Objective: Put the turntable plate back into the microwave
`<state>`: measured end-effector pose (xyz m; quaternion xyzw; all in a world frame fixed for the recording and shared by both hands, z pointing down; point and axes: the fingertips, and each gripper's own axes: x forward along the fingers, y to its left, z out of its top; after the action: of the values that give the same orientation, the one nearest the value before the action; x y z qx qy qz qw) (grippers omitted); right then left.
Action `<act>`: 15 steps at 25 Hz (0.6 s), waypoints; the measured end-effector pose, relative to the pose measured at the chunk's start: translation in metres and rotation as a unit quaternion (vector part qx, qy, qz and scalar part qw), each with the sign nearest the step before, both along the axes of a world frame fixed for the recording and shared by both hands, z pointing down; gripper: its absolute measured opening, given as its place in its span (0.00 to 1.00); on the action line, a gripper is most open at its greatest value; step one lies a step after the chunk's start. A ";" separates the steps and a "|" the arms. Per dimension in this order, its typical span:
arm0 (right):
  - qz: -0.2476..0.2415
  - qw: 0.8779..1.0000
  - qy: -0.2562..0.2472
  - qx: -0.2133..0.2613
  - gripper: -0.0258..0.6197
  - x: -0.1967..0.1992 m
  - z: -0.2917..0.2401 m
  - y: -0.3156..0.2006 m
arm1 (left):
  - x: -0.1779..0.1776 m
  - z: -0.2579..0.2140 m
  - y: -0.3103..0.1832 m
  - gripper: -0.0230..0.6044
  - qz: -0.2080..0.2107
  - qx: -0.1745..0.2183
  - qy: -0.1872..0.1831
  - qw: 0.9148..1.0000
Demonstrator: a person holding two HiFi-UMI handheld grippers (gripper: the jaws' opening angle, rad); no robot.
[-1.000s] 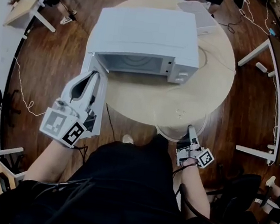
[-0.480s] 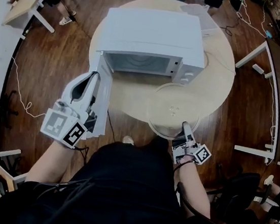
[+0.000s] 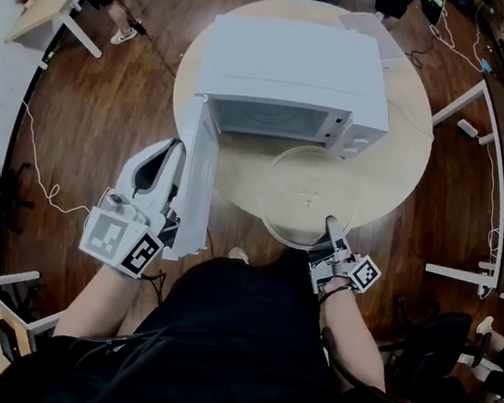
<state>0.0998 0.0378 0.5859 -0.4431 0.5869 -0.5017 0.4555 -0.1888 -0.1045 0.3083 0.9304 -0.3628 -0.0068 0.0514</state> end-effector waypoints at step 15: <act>-0.004 1.000 0.001 0.010 0.09 -0.042 -0.021 -0.061 | -0.056 -0.004 -0.013 0.05 -0.019 0.015 0.012 1.000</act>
<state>0.0579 -0.0228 0.5645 -0.4368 0.5944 -0.4973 0.4567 -0.2444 -0.1177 0.3038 0.9238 -0.3798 -0.0242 0.0418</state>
